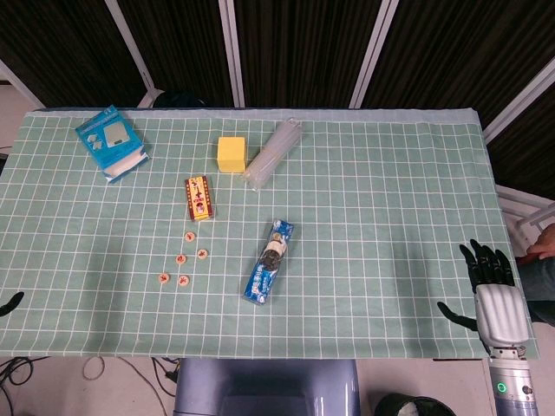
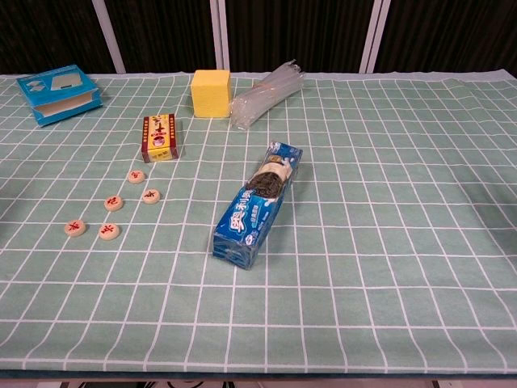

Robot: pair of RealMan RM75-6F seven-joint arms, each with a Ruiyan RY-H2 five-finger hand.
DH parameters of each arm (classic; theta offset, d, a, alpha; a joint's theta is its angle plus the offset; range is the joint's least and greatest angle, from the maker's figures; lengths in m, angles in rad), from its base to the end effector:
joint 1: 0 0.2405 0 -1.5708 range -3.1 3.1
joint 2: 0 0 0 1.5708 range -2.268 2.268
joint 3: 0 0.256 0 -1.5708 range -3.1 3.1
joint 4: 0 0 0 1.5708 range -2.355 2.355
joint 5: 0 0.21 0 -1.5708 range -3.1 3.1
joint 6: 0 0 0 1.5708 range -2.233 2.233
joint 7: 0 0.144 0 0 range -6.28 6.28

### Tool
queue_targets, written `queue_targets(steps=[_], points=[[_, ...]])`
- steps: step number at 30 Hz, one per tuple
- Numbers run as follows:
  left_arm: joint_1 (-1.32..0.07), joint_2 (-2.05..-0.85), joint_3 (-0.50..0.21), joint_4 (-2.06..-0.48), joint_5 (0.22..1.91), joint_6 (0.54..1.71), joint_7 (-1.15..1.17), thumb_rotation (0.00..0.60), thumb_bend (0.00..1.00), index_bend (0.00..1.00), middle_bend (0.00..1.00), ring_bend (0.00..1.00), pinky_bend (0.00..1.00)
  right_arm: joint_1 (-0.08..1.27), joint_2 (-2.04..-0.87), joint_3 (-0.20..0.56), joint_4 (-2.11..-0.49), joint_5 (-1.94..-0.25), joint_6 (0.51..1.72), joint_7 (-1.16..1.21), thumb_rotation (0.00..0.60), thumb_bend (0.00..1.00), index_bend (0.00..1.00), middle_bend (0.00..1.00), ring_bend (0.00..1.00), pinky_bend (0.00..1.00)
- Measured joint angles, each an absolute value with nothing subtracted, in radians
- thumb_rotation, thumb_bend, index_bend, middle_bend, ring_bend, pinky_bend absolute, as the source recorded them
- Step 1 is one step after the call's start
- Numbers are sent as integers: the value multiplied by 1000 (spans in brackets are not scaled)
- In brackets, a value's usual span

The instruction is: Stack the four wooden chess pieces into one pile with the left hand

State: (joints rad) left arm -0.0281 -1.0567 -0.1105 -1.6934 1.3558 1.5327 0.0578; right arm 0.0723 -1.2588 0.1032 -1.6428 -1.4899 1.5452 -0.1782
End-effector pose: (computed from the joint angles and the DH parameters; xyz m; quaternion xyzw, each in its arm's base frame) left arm -0.3205 0.1728 0.1936 -0.5257 -0.3919 -0.3672 0.6597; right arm -0.2882 -0.1861 0.1294 0.5670 -0.3639 0.4109 0.6142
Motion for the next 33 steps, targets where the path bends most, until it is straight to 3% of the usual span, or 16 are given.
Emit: queue_targets(steps=[33], points=[[-53, -1057, -112, -1674, 1391, 1511, 29, 600, 127, 49, 0, 0, 0, 67, -1251, 108, -1661, -1469, 1544, -175, 600, 232, 0, 12, 0, 0]])
